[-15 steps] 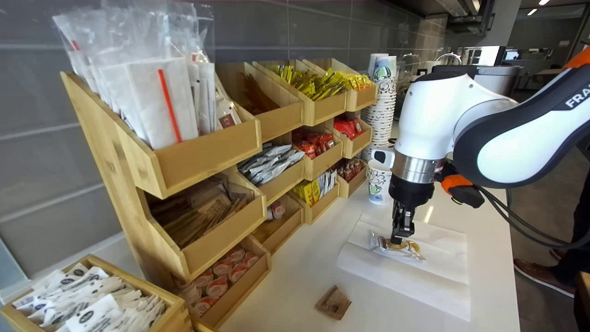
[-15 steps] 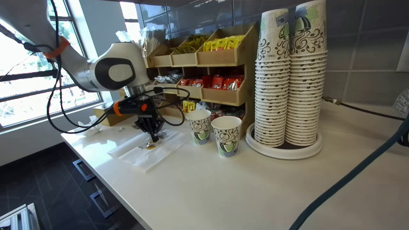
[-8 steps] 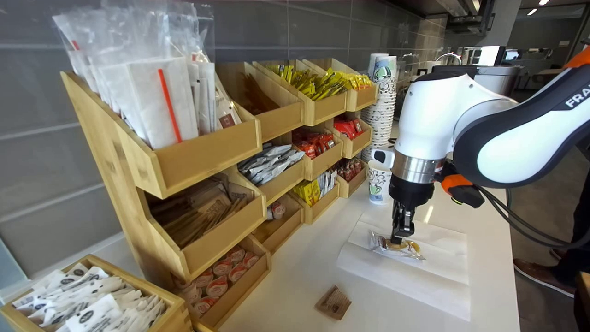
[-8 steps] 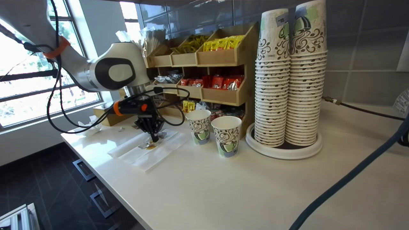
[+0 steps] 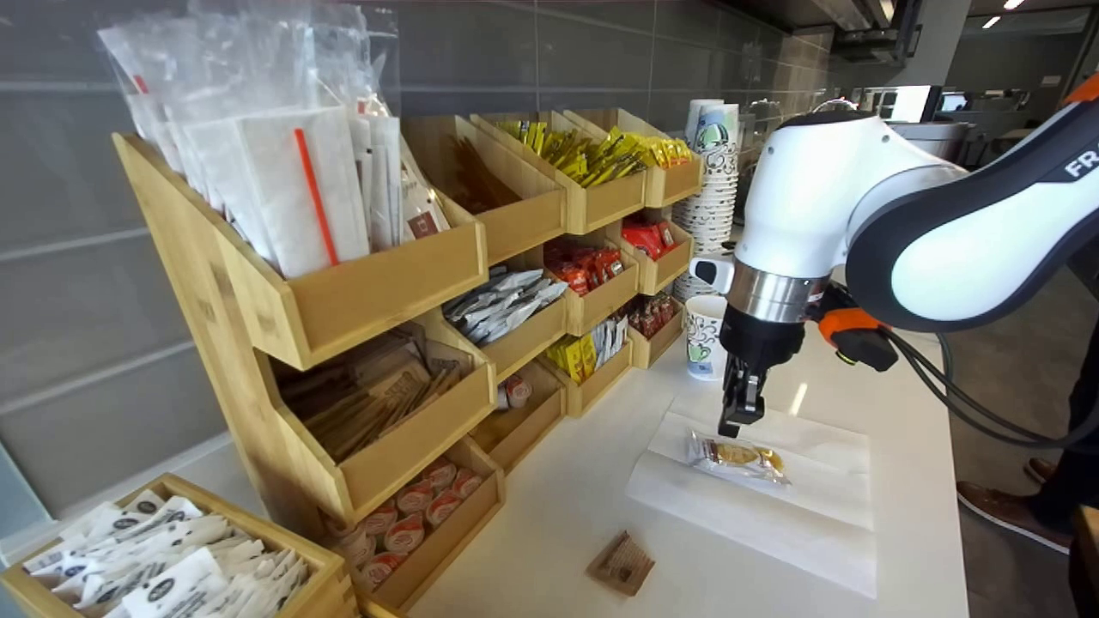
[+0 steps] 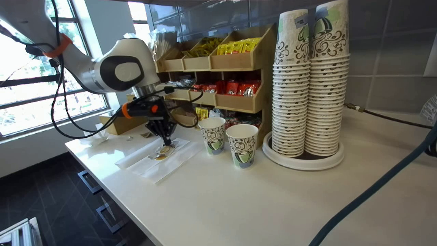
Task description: Press down on the white sachet on the napkin.
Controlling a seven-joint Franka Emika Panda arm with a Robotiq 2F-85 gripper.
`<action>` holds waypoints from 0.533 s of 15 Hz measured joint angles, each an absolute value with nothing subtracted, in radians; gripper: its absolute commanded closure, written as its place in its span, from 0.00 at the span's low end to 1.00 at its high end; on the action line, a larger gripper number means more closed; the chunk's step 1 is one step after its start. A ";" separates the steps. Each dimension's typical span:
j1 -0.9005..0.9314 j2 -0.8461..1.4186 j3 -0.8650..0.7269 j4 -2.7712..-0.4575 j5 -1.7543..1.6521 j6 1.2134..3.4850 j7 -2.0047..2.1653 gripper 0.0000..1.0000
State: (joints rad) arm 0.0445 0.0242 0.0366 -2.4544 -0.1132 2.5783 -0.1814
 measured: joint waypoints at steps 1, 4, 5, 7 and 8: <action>0.045 0.017 0.037 -2.454 -0.112 2.578 -0.181 0.73; 0.045 -0.010 0.037 -2.456 -0.101 2.559 -0.187 0.61; 0.045 -0.020 0.037 -2.456 -0.094 2.546 -0.190 0.55; 0.045 -0.044 0.037 -2.457 -0.093 2.508 -0.190 0.41; 0.045 -0.057 0.037 -2.458 -0.093 2.489 -0.190 0.32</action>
